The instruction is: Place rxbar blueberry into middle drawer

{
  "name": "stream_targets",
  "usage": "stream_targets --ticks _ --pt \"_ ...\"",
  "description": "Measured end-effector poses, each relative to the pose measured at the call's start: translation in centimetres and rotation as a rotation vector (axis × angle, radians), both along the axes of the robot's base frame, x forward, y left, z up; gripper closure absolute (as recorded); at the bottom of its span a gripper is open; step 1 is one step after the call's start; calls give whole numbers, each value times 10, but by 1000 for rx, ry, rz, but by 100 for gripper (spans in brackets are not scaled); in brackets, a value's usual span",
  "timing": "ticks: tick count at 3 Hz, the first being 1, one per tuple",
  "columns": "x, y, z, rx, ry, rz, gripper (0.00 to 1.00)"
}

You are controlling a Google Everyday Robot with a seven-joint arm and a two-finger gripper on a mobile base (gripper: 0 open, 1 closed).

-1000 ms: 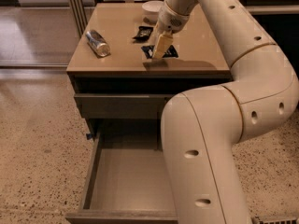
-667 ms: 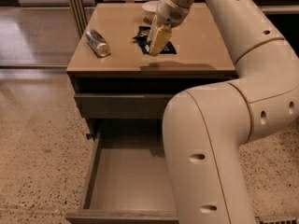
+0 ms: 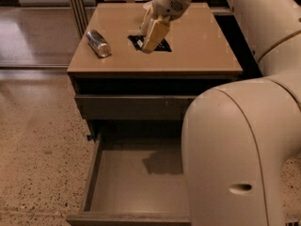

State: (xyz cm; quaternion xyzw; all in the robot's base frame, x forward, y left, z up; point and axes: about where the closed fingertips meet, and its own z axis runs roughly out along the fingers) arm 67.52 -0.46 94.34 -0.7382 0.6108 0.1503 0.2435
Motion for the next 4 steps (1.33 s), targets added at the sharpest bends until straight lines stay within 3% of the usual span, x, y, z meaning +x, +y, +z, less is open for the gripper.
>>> stream_targets --ticks 1,3,4 --pt "-38 21 -1 57 2 121 100" --pt "-49 27 -7 79 5 134 100" --pt "-80 30 -10 132 -17 157 100"
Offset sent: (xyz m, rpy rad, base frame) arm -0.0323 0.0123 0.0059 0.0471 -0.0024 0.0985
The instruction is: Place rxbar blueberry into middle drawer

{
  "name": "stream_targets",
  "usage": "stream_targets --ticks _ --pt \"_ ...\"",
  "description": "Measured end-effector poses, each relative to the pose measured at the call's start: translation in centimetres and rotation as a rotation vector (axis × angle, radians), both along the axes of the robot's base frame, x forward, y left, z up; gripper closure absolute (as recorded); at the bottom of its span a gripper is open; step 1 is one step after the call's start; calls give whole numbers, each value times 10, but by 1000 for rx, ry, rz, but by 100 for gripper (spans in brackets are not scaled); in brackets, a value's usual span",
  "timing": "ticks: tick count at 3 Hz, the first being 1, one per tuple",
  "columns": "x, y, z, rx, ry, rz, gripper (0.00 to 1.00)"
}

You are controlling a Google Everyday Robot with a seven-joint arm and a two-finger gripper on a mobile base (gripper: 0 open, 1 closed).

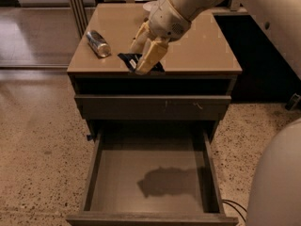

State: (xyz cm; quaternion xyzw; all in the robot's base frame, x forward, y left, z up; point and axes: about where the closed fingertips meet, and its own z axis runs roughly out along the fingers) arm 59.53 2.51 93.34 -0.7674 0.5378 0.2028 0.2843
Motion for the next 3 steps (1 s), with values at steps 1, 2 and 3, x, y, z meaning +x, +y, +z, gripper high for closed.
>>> stream_targets --ticks 1,2,3 --pt "-33 -1 -25 25 10 6 100" --pt "-56 -4 -64 -1 24 -24 100" --pt "-67 -3 -108 -47 29 -63 100"
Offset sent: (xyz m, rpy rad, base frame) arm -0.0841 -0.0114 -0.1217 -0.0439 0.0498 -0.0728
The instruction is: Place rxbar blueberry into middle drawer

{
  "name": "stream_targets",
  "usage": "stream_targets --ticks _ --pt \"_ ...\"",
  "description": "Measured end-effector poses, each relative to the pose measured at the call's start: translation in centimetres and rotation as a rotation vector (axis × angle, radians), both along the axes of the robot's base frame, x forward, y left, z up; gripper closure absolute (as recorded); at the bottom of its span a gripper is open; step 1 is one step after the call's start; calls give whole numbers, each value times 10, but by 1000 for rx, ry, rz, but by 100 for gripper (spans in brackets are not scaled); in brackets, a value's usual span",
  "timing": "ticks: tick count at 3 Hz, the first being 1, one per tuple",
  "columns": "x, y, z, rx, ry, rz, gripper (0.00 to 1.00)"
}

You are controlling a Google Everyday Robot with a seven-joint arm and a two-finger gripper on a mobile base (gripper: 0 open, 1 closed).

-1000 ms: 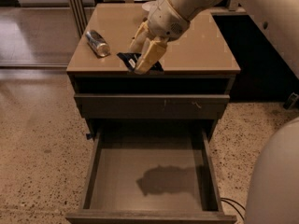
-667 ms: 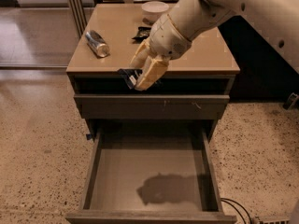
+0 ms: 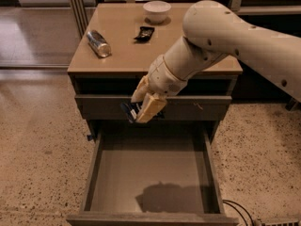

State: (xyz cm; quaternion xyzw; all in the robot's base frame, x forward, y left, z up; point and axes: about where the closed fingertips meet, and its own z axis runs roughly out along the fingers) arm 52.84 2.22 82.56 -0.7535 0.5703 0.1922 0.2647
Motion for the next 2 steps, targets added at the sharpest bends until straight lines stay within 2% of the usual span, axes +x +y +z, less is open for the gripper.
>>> stream_targets --ticks 1,2 --pt "-10 -1 -42 -26 30 -43 100" --pt "-10 1 -44 -30 32 -38 100"
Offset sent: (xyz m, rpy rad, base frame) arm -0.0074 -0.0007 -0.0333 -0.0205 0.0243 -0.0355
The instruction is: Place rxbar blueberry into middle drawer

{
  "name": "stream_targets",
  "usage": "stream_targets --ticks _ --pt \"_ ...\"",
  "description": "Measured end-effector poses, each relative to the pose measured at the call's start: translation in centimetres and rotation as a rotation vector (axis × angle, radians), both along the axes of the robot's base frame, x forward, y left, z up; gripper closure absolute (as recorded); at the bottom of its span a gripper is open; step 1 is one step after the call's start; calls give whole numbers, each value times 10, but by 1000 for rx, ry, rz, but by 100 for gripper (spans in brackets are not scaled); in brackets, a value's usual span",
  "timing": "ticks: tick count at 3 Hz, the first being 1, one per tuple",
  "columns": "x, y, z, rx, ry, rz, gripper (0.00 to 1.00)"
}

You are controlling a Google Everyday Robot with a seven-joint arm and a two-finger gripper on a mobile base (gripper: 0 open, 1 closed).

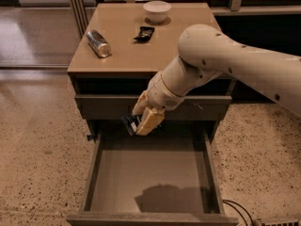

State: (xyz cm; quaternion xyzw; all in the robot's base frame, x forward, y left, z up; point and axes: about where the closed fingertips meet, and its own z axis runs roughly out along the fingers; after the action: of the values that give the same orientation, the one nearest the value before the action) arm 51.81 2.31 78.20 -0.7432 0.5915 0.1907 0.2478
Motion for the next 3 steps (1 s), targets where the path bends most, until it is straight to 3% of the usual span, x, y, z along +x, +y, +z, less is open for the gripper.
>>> stream_targets --ticks 1,2,3 --pt "-9 0 -46 -7 49 2 100" --pt "-27 -8 -115 -24 106 -30 100" --pt "-51 -9 -183 -87 125 -68 100"
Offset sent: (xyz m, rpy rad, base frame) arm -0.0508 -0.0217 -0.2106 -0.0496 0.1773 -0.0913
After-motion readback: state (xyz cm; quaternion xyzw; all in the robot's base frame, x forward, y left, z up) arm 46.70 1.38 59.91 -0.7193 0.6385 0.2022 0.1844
